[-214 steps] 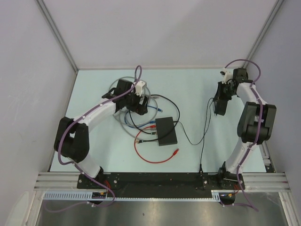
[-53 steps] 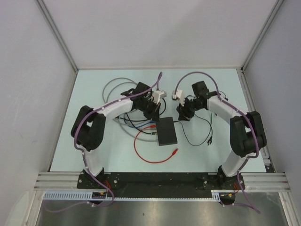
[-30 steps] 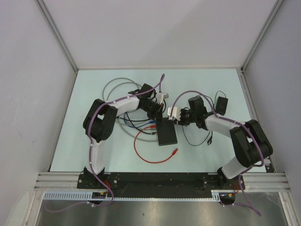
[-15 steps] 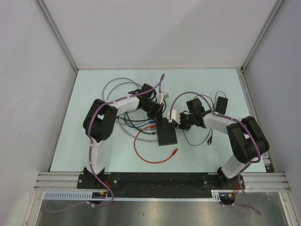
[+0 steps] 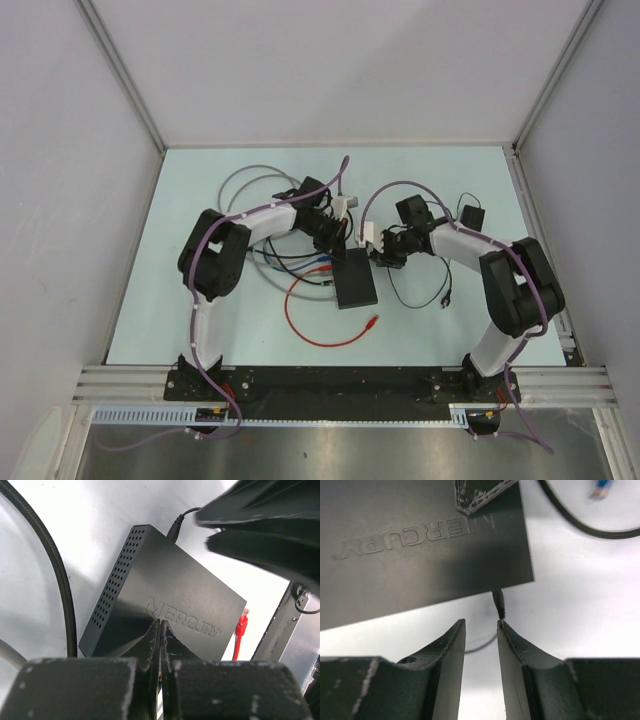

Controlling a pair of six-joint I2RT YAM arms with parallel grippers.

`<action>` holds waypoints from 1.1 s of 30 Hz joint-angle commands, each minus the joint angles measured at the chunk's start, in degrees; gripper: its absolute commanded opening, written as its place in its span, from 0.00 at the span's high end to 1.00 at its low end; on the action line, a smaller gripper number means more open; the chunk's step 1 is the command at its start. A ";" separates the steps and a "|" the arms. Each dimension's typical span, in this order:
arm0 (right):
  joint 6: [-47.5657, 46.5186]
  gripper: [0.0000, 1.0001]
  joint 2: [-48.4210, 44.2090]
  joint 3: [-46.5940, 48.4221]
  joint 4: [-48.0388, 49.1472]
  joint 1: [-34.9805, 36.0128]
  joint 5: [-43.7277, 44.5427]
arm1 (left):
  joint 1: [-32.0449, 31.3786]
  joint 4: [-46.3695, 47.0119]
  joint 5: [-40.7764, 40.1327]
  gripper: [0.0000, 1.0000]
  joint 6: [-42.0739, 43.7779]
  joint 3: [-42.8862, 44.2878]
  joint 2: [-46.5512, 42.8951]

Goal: Pull the plug from the switch port

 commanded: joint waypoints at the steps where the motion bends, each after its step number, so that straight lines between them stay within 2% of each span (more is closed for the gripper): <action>1: -4.07 0.63 -4.64 3.36 -7.23 -0.77 -4.00 | 0.24 -1.45 -5.38 1.00 1.37 0.41 3.50; 13: -6.36 0.60 8.28 9.95 -7.58 0.11 -1.89 | 0.33 -1.98 -5.90 1.00 1.37 1.11 3.77; 21: -7.94 0.63 8.99 10.75 -7.93 0.38 -2.51 | 0.42 -2.07 -6.25 1.00 2.77 0.85 3.77; 26: -11.98 0.61 9.34 10.83 -11.79 1.52 -2.95 | 0.42 -2.42 -6.34 1.00 2.86 1.46 4.12; 33: -12.60 0.68 10.22 11.27 -14.79 3.10 -3.21 | 0.42 -2.68 -6.96 1.00 3.56 1.29 3.94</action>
